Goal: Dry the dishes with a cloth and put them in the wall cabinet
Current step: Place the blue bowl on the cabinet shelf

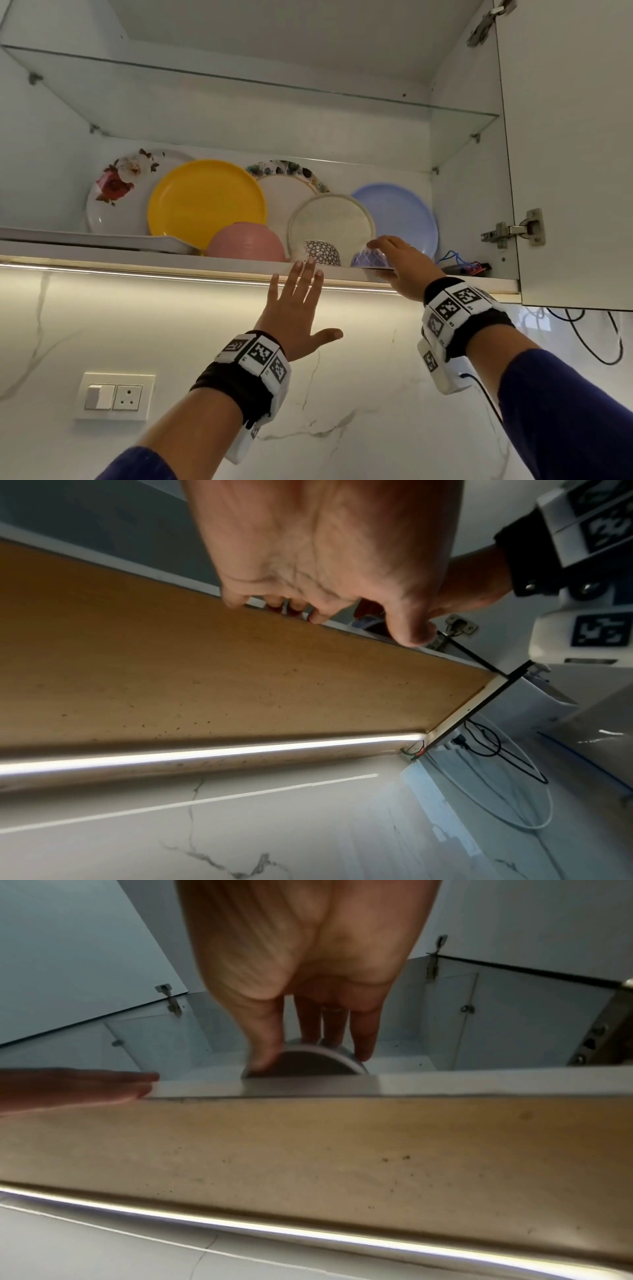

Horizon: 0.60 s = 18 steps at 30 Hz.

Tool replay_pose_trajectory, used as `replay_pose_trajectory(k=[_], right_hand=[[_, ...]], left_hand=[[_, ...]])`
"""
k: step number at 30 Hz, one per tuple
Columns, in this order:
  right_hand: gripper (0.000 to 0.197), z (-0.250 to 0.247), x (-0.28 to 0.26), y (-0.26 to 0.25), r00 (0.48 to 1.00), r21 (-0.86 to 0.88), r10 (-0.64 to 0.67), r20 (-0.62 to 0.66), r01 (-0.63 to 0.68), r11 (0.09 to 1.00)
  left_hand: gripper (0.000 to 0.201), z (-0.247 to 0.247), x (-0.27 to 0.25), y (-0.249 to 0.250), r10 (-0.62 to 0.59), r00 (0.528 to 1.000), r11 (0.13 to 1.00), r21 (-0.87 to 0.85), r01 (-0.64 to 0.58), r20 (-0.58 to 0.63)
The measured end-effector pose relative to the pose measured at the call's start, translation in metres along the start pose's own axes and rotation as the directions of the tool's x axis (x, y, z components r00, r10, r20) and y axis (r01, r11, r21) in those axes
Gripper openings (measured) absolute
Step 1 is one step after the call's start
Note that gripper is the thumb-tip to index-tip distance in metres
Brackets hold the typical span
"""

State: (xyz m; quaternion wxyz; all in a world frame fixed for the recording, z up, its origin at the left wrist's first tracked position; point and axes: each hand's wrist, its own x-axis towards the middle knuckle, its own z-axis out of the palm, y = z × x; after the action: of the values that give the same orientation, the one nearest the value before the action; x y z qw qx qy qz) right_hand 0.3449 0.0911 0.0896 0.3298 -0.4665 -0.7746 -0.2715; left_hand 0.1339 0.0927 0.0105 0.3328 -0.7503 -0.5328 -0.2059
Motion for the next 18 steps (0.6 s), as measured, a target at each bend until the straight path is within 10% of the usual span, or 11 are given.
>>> replay_pose_trajectory(k=[10,18], right_hand=[[0.071,0.025,0.011,-0.001,0.981,-0.120,0.023,0.191,0.000,0.993],[0.067,0.028,-0.096,-0.012,0.993,0.399,0.114,-0.032,-0.092,0.912]], left_hand=[[0.108,0.004,-0.002,0.003,-0.032,0.999,0.994,0.103,0.034,-0.028],[0.101,-0.003,-0.026,0.020,-0.088,0.996,0.991,-0.105,0.087,0.002]])
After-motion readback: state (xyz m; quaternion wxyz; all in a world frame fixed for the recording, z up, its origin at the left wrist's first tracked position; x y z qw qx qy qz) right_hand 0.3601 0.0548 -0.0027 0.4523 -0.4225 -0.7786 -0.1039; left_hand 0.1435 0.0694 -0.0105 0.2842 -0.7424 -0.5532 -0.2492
